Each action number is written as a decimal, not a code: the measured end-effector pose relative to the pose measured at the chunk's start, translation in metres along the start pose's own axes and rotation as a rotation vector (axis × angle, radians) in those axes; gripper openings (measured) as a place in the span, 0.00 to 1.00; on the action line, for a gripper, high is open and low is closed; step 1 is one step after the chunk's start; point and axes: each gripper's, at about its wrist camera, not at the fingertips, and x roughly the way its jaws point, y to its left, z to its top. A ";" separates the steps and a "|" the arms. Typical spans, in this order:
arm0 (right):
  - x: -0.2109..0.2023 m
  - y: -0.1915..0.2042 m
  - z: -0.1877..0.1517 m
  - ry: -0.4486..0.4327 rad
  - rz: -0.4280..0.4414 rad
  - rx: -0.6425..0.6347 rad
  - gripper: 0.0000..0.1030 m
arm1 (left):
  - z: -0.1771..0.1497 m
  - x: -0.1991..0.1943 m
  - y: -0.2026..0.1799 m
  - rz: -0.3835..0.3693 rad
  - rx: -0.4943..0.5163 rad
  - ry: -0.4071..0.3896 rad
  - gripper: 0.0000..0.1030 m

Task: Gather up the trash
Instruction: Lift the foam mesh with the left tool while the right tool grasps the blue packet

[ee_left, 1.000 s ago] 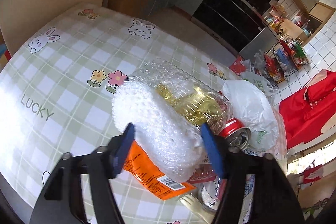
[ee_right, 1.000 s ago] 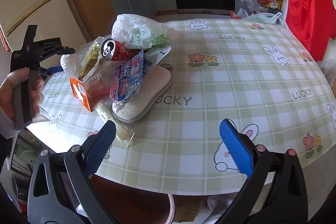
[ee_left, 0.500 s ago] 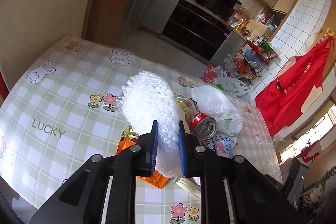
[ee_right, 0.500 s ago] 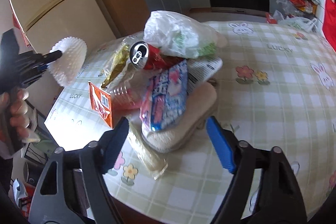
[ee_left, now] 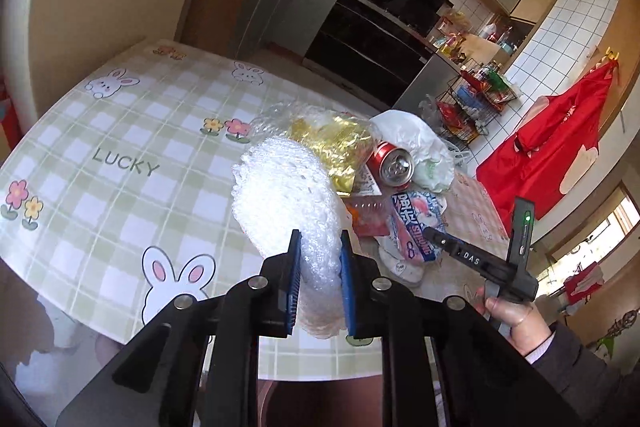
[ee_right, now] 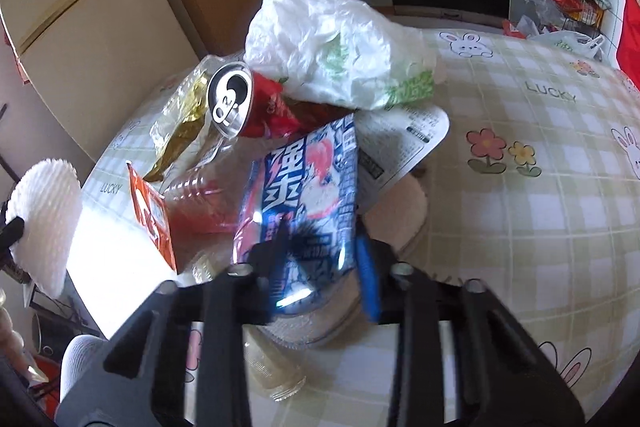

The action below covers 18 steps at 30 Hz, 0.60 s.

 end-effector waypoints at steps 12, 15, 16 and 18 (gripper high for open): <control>-0.050 0.020 -0.016 -0.100 0.024 0.048 0.14 | -0.018 -0.008 -0.022 -0.084 0.003 0.013 0.17; -0.066 0.025 -0.026 -0.126 0.026 0.060 0.13 | -0.026 -0.011 -0.030 -0.097 0.011 0.020 0.17; -0.071 0.026 -0.028 -0.134 0.030 0.065 0.13 | -0.029 -0.012 -0.033 -0.100 0.014 0.022 0.17; -0.081 0.028 -0.032 -0.153 0.032 0.071 0.13 | -0.036 -0.014 -0.038 -0.108 0.020 0.036 0.17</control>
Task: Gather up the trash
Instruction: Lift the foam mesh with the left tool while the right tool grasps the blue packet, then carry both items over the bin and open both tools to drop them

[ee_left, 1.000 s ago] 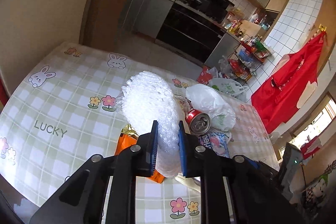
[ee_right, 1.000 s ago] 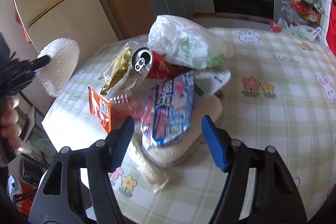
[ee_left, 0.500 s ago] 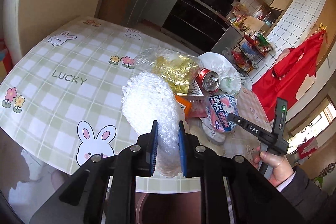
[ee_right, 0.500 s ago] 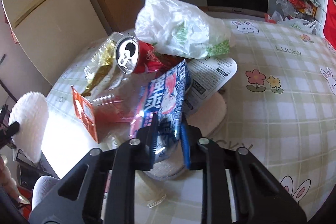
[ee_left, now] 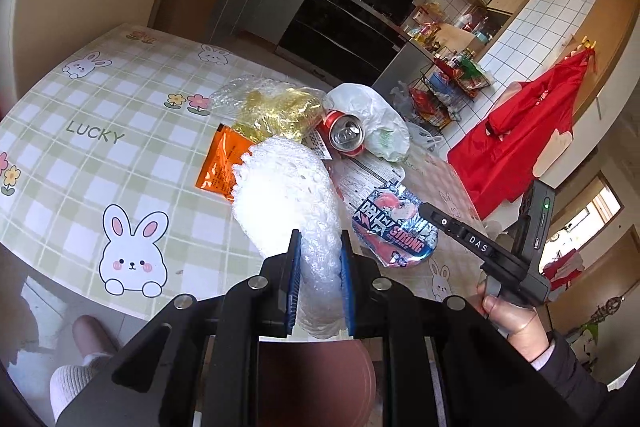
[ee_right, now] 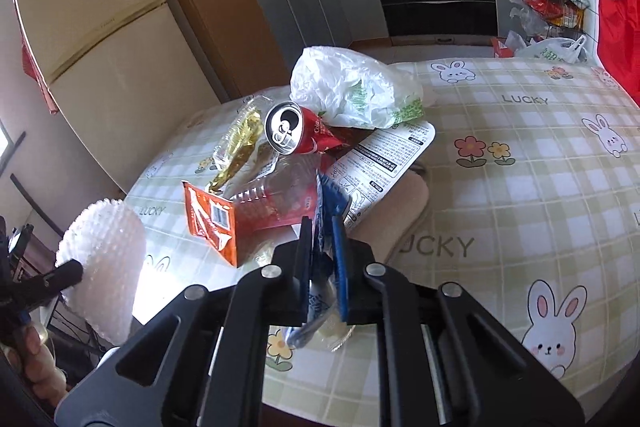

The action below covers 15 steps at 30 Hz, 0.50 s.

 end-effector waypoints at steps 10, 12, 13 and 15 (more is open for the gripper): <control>-0.034 0.012 -0.010 -0.044 0.010 -0.019 0.12 | -0.036 -0.002 -0.019 -0.022 0.036 0.064 0.17; -0.038 0.011 -0.011 -0.051 0.009 -0.011 0.12 | -0.039 -0.004 -0.021 -0.025 0.043 0.072 0.17; -0.041 0.011 -0.011 -0.057 0.007 -0.010 0.12 | -0.041 -0.004 -0.022 -0.023 0.043 0.078 0.17; -0.048 0.012 -0.009 -0.070 0.003 -0.013 0.12 | -0.044 -0.004 -0.025 -0.024 0.044 0.092 0.17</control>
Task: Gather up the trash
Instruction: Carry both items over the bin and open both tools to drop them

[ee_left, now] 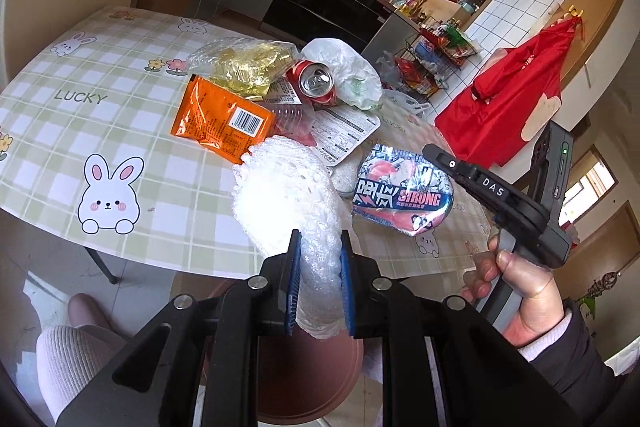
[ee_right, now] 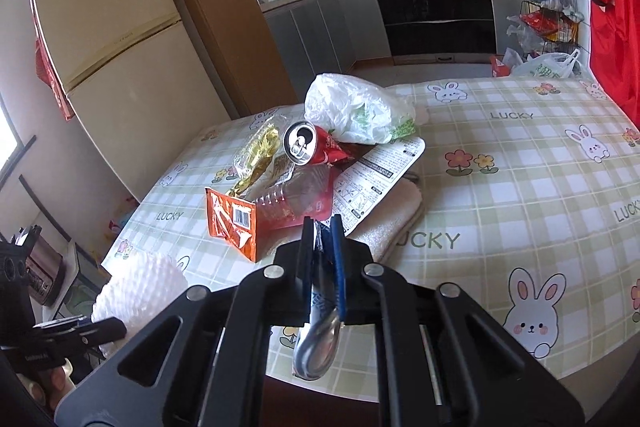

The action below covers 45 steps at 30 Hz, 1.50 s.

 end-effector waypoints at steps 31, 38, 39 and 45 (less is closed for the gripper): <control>-0.122 0.049 -0.014 -0.136 0.052 -0.063 0.12 | 0.004 -0.084 -0.022 0.108 0.114 -0.208 0.93; -0.115 0.078 -0.024 -0.080 0.083 -0.117 0.12 | 0.011 -0.123 0.014 0.281 0.055 -0.332 0.94; -0.112 0.082 -0.027 -0.068 0.086 -0.125 0.12 | 0.011 -0.125 0.019 0.290 0.043 -0.339 0.94; -0.098 0.090 -0.036 -0.003 0.089 -0.145 0.12 | 0.007 -0.131 0.036 0.307 -0.010 -0.345 0.94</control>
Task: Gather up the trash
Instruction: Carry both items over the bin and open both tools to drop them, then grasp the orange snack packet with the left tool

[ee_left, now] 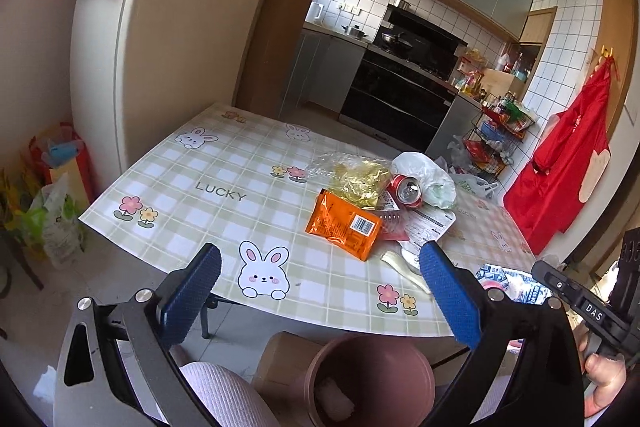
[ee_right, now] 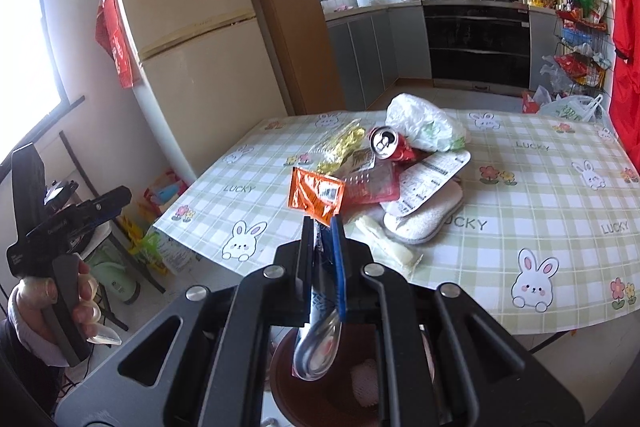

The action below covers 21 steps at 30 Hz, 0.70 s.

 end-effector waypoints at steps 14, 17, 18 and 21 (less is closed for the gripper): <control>-0.003 -0.017 -0.002 -0.013 -0.076 0.043 0.71 | -0.005 0.006 -0.007 -0.006 0.016 0.021 0.94; -0.008 -0.022 -0.002 -0.035 -0.124 0.054 0.89 | -0.006 0.005 -0.011 -0.006 0.025 0.023 0.94; -0.010 -0.024 -0.002 -0.041 -0.133 0.055 0.91 | -0.006 0.005 -0.011 -0.005 0.027 0.023 0.94; -0.013 -0.028 -0.001 -0.053 -0.170 0.064 0.94 | -0.007 0.005 -0.012 -0.003 0.033 0.024 0.94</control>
